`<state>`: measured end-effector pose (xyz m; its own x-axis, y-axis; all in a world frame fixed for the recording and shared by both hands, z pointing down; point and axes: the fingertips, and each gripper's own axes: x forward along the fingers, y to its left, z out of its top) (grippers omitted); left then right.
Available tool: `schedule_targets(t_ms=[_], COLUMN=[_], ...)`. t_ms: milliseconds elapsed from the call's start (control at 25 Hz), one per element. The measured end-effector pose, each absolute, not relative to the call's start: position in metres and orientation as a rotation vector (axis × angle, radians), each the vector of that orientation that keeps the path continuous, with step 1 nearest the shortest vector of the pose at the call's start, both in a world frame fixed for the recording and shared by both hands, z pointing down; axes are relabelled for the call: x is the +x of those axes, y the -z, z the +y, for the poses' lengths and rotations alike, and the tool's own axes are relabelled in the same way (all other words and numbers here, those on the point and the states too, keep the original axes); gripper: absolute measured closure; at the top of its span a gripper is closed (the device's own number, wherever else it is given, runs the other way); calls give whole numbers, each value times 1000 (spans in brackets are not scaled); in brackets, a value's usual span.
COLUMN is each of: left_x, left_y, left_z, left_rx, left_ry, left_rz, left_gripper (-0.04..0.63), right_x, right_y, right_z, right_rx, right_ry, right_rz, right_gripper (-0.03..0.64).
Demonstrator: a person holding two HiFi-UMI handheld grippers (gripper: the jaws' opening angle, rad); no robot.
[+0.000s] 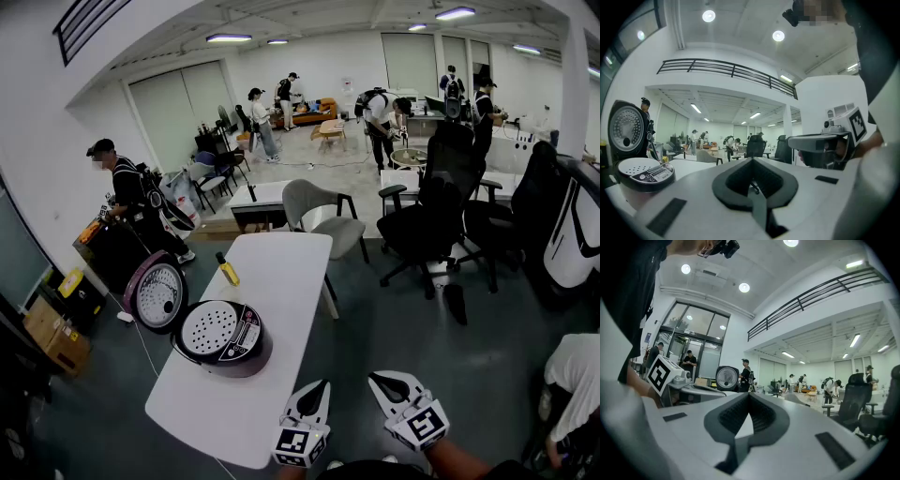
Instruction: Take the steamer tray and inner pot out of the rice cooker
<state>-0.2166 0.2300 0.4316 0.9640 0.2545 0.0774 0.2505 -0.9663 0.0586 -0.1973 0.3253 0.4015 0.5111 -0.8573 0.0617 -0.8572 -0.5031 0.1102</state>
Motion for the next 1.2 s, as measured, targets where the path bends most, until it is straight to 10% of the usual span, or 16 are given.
schedule_targets(t_ms=[680, 960, 1200], left_x=[-227, -221, -210], left_y=[-441, -444, -450], left_z=[254, 253, 238], left_rx=[3086, 3086, 3107], left_ry=[-137, -111, -103], left_rz=[249, 63, -71], left_gripper=[597, 2, 0], right_x=[-201, -182, -148], right_y=[-416, -416, -419], right_z=[357, 371, 371], right_rx=[2605, 2609, 2613], right_ry=[57, 167, 212], right_rz=[-1586, -1546, -1519], right_gripper=[605, 54, 23])
